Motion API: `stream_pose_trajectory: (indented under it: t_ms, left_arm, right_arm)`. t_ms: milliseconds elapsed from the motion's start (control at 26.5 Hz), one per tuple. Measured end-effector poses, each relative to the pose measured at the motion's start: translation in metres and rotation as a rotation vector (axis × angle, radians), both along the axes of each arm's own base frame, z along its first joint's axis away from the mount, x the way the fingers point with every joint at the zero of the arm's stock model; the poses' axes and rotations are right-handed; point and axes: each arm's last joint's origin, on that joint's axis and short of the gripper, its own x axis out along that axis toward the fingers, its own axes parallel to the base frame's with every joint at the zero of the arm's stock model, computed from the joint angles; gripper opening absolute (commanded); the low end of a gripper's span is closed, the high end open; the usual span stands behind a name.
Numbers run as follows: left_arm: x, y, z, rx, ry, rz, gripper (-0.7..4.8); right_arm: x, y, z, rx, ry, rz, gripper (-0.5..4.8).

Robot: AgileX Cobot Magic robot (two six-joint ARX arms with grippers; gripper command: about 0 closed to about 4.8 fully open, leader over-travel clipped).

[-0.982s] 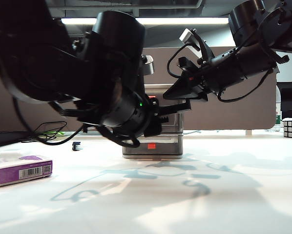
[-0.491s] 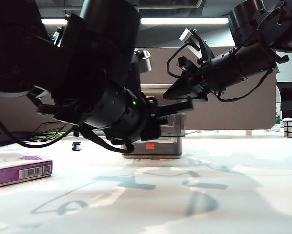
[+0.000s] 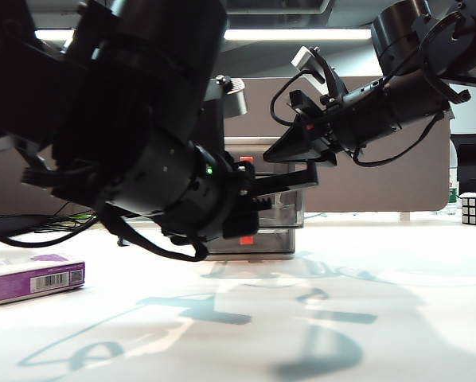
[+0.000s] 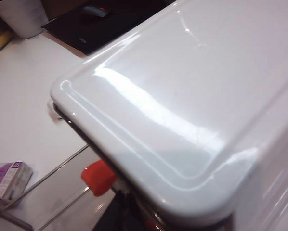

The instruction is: Open the second layer of the drawer on the table, pick up a pack of napkins on the table and put it in, and finally close the drawer.

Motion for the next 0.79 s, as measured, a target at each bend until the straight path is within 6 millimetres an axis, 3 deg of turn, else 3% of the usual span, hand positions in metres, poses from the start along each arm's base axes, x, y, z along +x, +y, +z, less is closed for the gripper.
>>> stream_pose_trajectory:
  t_ms: [38, 151, 378, 604, 793]
  left_arm:
    - [-0.001, 0.001, 0.001, 0.001, 0.003, -0.002, 2.06]
    - [-0.006, 0.006, -0.003, 0.057, 0.052, -0.042, 2.43]
    - [-0.015, 0.014, 0.018, 0.111, 0.1, -0.085, 2.47]
    - [-0.031, 0.043, 0.044, 0.315, 0.175, -0.094, 2.56]
    - [-0.036, 0.063, 0.05, 0.493, 0.217, -0.107, 3.7]
  right_arm:
    - [0.0, 0.0, 0.0, 0.001, 0.002, 0.002, -0.05]
    - [0.0, 0.0, 0.0, 0.0, 0.0, -0.008, -0.05]
    - [0.0, 0.0, 0.0, 0.0, -0.001, -0.007, -0.05]
    - [0.0, 0.0, 0.001, 0.008, 0.001, 0.002, -0.05]
    - [0.0, 0.0, 0.001, 0.018, 0.008, 0.021, -0.05]
